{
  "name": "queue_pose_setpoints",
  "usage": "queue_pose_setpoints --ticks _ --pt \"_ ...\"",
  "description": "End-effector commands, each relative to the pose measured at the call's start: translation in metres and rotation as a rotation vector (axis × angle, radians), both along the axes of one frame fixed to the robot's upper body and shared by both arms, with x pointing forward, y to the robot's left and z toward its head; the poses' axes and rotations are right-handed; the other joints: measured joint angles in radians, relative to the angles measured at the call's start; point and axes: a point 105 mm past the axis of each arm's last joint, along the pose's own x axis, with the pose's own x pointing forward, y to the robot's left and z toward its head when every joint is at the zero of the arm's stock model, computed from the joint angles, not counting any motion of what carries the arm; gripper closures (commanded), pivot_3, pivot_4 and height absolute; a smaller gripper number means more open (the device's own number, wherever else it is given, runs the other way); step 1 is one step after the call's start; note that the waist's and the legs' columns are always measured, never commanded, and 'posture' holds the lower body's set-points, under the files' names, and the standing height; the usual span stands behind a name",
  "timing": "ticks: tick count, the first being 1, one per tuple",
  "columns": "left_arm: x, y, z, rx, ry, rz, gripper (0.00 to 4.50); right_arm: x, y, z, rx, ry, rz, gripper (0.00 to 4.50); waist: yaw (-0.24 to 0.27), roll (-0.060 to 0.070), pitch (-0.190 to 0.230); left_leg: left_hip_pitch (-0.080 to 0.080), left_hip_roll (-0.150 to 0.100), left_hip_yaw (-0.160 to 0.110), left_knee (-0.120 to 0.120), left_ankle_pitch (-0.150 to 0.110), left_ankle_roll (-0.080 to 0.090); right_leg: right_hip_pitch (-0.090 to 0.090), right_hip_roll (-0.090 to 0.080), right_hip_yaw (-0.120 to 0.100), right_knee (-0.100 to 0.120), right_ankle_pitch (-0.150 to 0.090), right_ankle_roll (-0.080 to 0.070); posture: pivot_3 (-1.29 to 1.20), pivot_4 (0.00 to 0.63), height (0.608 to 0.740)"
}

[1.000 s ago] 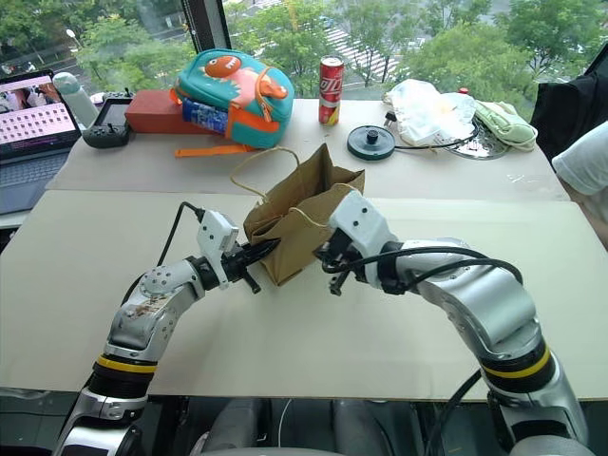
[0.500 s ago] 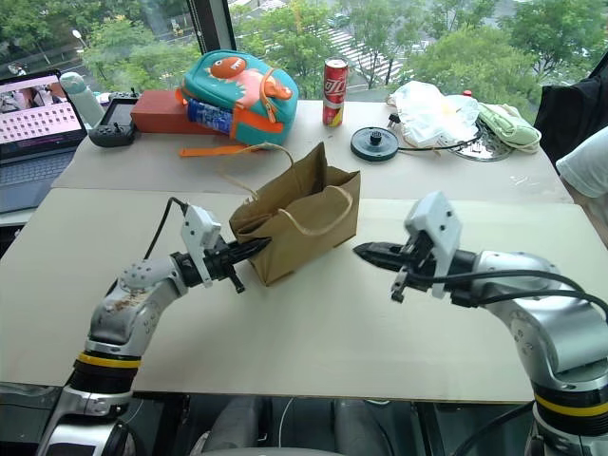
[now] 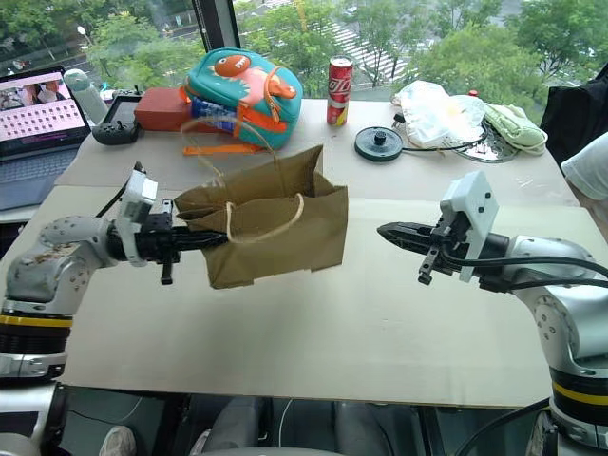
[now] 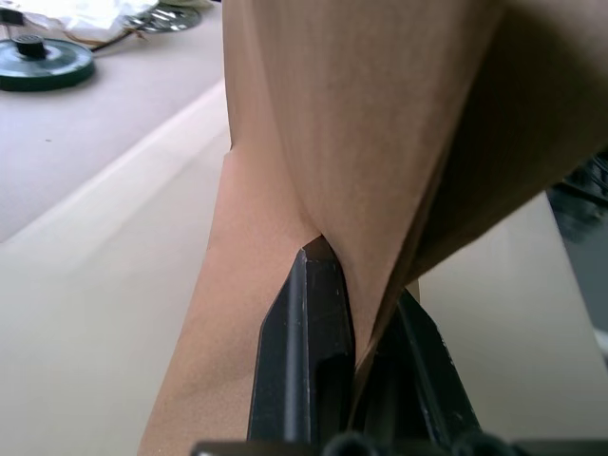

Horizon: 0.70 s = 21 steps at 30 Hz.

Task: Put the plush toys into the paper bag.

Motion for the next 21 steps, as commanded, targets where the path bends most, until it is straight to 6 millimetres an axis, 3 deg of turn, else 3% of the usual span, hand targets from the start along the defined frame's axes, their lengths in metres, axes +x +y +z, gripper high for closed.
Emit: queue_pose_setpoints --ticks 1,7,18,21 --pt "-0.019 -0.002 -0.007 0.062 -0.012 -0.128 4.45 -0.010 -0.001 0.019 0.022 -0.062 0.058 4.50 -0.001 0.000 0.000 0.000 0.000 0.000 0.000 0.000 0.000 0.000 0.000 0.000 0.000 0.000 0.000 0.00 0.150 0.733" --pt "-0.022 -0.004 -0.020 0.064 -0.007 -0.145 4.45 -0.021 0.001 0.019 0.024 -0.034 0.128 4.50 -0.001 0.000 0.000 0.001 0.001 0.000 0.000 0.000 0.000 0.000 0.000 0.000 0.001 -0.001 -0.001 0.00 0.150 0.733" --pt "-0.024 -0.009 -0.039 0.081 -0.017 -0.128 4.45 -0.023 0.006 0.017 0.005 -0.018 0.146 4.50 -0.002 0.000 0.000 0.001 0.001 0.000 0.000 0.000 0.000 0.000 0.000 0.000 0.002 -0.001 -0.001 0.00 0.150 0.733" --pt "-0.025 -0.009 -0.040 0.095 -0.020 -0.127 3.74 -0.022 0.006 0.015 -0.006 -0.010 0.142 4.50 -0.001 0.000 0.000 0.001 0.001 0.000 0.000 0.000 0.000 0.000 0.000 0.000 0.002 -0.001 -0.001 0.00 0.150 0.733"
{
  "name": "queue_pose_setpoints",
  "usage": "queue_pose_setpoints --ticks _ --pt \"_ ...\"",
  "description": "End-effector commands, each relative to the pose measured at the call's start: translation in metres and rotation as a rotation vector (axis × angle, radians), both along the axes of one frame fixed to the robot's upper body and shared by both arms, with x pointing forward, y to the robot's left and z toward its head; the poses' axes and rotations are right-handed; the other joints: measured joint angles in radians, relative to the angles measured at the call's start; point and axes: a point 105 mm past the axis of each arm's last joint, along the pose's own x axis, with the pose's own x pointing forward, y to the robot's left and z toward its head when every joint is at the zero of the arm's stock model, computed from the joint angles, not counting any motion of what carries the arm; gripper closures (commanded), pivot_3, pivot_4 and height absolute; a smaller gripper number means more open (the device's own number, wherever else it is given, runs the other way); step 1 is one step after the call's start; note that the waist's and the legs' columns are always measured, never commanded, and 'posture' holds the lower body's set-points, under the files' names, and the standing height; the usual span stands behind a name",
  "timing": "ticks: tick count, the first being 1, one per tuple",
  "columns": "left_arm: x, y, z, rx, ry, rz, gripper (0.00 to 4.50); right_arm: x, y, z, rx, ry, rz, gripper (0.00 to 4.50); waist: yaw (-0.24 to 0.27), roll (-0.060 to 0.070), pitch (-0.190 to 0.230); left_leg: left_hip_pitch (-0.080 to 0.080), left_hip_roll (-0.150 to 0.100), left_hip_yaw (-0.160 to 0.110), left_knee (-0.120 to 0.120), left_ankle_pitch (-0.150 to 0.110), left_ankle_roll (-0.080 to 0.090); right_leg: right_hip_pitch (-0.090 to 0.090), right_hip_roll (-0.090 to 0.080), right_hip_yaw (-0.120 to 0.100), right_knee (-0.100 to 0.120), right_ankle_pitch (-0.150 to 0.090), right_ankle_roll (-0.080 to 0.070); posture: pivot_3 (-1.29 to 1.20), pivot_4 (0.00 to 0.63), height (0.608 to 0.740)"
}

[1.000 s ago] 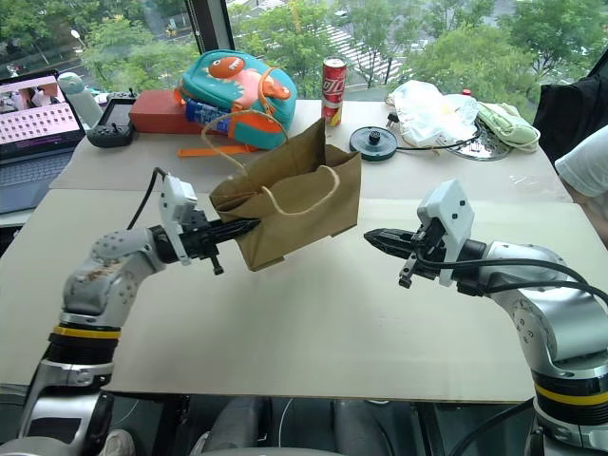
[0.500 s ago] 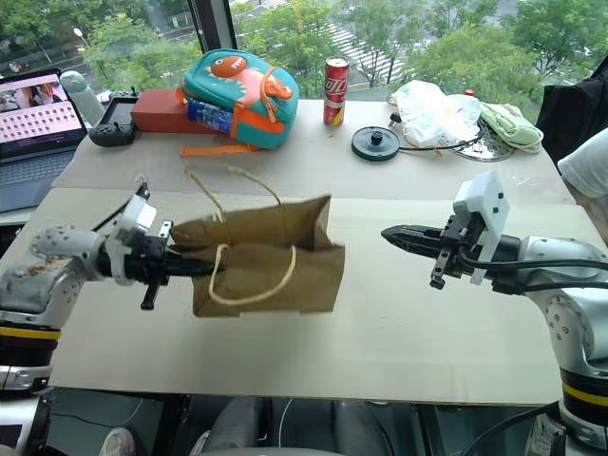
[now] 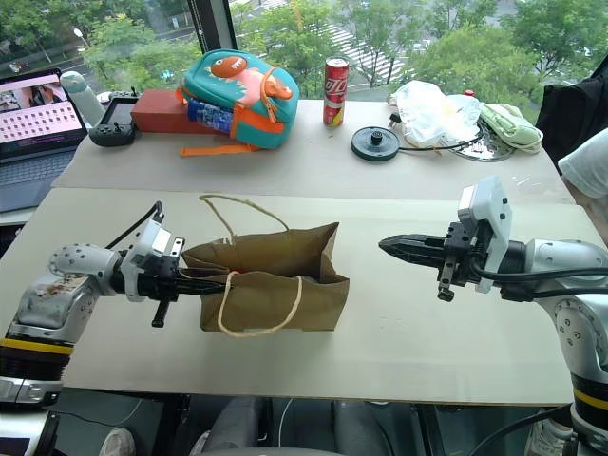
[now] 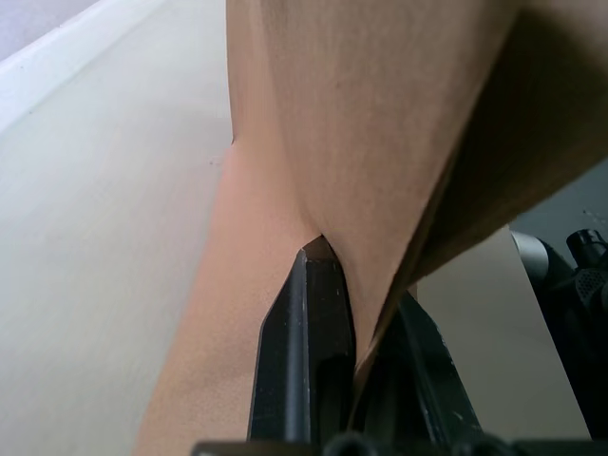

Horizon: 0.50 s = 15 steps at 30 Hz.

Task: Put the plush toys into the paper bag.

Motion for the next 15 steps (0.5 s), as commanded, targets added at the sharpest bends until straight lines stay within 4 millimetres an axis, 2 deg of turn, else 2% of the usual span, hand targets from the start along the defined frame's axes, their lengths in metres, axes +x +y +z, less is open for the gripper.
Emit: queue_pose_setpoints --ticks 1,4,11,15 --pt "-0.003 -0.002 0.006 0.023 -0.043 -0.022 3.42 -0.003 0.001 0.008 -0.017 -0.037 0.012 4.50 0.000 0.000 0.000 0.000 0.000 0.000 0.000 0.000 0.000 0.000 0.000 0.000 0.000 0.000 0.000 0.00 0.150 0.733" --pt "-0.005 0.001 0.015 0.015 -0.014 -0.016 2.40 -0.003 0.000 0.007 -0.022 -0.033 0.010 4.50 0.000 0.000 0.000 0.000 0.000 0.000 0.000 0.000 0.000 0.000 0.000 0.000 0.000 0.000 0.000 0.00 0.150 0.733" --pt "-0.014 0.010 0.040 0.011 0.017 0.004 2.40 -0.004 -0.003 0.004 -0.037 -0.019 0.010 4.50 -0.001 0.000 0.000 0.000 0.000 0.000 0.000 0.000 0.000 0.000 0.000 0.000 0.000 0.000 0.000 0.00 0.150 0.733" --pt "-0.021 0.019 0.062 0.021 0.058 0.000 2.40 -0.004 -0.003 0.002 -0.051 -0.012 0.017 4.50 -0.002 0.000 0.000 0.000 0.000 0.000 0.000 0.000 0.000 0.000 0.000 0.000 0.000 0.000 0.000 0.00 0.150 0.733"
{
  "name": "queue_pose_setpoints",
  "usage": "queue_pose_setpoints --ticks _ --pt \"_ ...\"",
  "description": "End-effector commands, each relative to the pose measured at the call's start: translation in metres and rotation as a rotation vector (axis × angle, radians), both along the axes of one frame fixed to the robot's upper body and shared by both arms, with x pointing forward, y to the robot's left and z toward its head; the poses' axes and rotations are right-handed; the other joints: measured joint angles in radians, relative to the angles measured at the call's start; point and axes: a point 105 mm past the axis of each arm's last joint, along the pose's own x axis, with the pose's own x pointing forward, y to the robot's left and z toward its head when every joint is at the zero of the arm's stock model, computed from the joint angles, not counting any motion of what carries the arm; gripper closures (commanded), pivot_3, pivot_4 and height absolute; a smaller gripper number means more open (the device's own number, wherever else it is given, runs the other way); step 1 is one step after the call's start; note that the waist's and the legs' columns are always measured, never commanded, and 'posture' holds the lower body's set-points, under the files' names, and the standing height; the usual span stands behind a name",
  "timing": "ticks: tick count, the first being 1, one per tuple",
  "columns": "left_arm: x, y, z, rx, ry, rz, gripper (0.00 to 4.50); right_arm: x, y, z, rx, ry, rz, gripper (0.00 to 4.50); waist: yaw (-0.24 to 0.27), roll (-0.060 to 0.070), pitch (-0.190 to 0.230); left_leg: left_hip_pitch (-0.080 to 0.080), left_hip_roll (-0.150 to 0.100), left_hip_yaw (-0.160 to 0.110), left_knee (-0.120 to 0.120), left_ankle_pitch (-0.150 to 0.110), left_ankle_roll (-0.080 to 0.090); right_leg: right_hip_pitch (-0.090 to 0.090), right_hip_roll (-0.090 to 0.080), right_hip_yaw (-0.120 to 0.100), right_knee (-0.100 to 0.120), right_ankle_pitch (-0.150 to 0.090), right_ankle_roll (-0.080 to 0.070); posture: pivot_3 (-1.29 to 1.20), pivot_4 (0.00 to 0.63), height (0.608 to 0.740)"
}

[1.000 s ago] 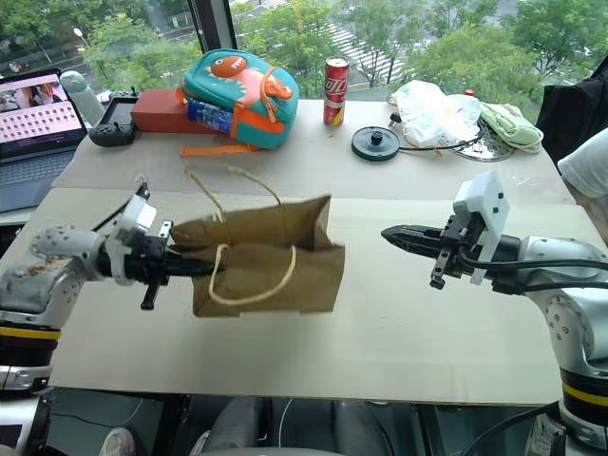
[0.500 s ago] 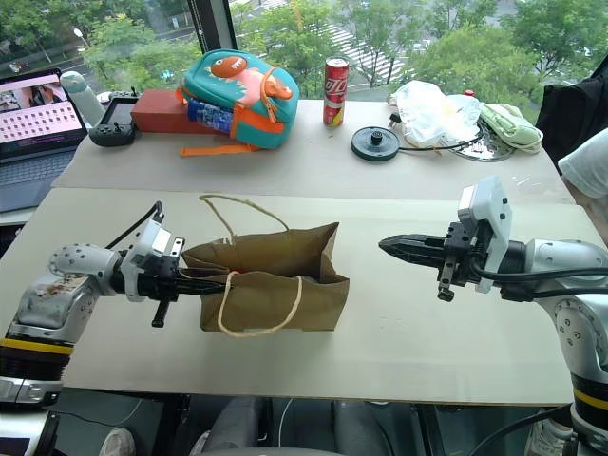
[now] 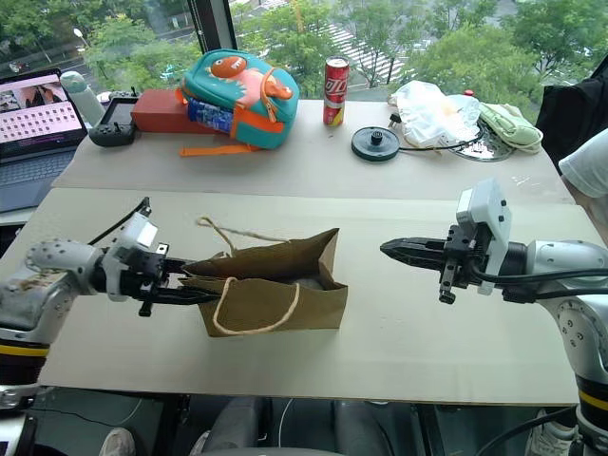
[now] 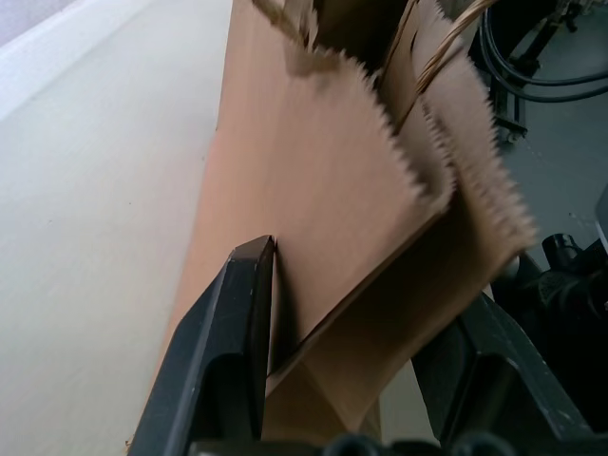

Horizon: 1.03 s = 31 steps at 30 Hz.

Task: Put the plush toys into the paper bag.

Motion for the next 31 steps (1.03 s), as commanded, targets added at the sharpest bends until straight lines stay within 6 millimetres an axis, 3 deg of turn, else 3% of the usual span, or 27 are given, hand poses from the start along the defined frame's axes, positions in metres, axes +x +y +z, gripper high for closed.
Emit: queue_pose_setpoints --ticks 1,5,7,10,15,31 --pt "-0.008 0.007 0.034 -0.017 -0.004 -0.019 2.40 -0.002 -0.001 0.006 -0.020 -0.032 0.017 4.50 0.000 0.000 0.000 0.000 0.000 0.000 0.000 0.000 0.000 0.000 0.000 0.000 0.000 0.000 0.000 0.00 0.150 0.733" --pt "-0.013 0.026 0.062 -0.008 0.070 -0.002 2.40 -0.001 -0.001 0.005 -0.026 -0.029 0.028 4.50 0.000 0.000 0.000 0.000 0.000 0.000 0.000 0.000 0.000 0.000 0.000 0.000 0.000 -0.001 0.001 0.00 0.150 0.733" --pt "0.000 0.040 0.079 -0.016 0.026 0.067 2.40 0.001 0.000 0.008 -0.034 -0.042 0.040 4.50 0.000 0.001 0.000 0.000 0.000 0.000 0.000 0.000 0.000 0.000 0.000 0.000 0.000 -0.004 0.005 0.00 0.150 0.733" --pt "0.001 0.048 0.102 -0.063 0.021 0.090 2.40 -0.002 0.002 0.016 -0.040 -0.059 0.062 4.50 0.001 0.001 0.000 0.001 0.000 0.000 0.000 0.000 0.000 -0.001 0.001 -0.001 0.001 -0.005 0.005 0.00 0.150 0.733" --pt "0.002 0.052 0.111 -0.081 0.006 0.106 2.40 -0.011 0.007 0.019 -0.034 -0.052 0.115 4.50 0.001 0.001 0.001 0.000 0.000 0.000 0.000 -0.001 0.001 -0.001 0.000 -0.001 0.001 -0.006 0.003 0.00 0.150 0.733" --pt "-0.006 0.045 0.108 -0.119 0.022 0.060 2.40 -0.015 0.014 0.017 -0.045 -0.040 0.164 4.50 0.001 0.001 0.001 0.000 0.000 0.000 0.000 -0.001 0.001 -0.001 0.000 -0.001 0.002 -0.005 0.001 0.00 0.150 0.733"
